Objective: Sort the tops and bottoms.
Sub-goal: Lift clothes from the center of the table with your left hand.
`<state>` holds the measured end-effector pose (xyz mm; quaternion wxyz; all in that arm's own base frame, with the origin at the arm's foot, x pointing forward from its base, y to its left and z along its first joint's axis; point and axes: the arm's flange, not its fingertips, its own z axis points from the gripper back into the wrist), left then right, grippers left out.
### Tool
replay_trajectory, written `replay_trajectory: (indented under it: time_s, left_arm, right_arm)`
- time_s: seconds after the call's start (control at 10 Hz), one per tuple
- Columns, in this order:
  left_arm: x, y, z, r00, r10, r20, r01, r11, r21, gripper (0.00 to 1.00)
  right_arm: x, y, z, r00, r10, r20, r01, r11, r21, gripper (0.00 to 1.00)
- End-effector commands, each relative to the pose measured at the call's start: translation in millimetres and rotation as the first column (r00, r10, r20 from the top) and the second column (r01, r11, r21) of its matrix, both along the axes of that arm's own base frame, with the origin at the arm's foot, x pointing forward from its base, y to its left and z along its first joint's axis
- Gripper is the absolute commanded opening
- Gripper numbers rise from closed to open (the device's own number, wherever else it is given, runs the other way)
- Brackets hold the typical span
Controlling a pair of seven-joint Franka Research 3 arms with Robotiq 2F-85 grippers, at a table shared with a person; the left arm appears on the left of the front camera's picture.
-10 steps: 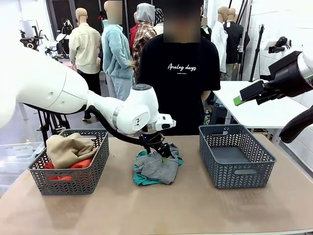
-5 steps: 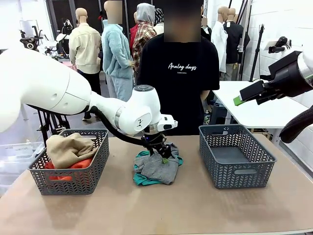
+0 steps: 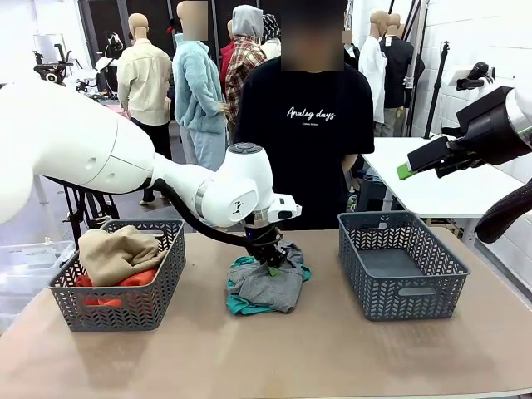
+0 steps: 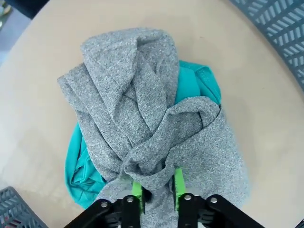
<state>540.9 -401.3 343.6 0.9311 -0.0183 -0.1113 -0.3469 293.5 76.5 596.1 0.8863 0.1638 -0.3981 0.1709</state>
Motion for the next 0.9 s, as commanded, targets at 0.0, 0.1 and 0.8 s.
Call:
replay_trajectory:
  time_s: [0.0, 0.1, 0.8]
  left_arm:
    - [-7.1, 4.6, -2.7, 0.999, 0.04, -0.008, -0.04, 0.999, 0.026, 0.0]
    - [-8.2, 7.0, -3.1, 0.998, 0.064, -0.018, -0.063, 0.997, 0.041, 0.0]
    - [-75.7, 15.7, 155.8, 0.997, 0.076, 0.017, -0.074, 0.991, -0.11, 0.0]
  right_arm:
    - [0.0, 0.4, -2.7, 1.0, -0.008, -0.006, 0.008, 1.0, 0.009, 1.0]
    - [0.0, 0.4, -2.7, 1.0, -0.008, -0.006, 0.008, 1.0, 0.009, 1.0]
    - [0.0, 0.4, -2.7, 1.0, -0.008, -0.006, 0.008, 1.0, 0.009, 1.0]
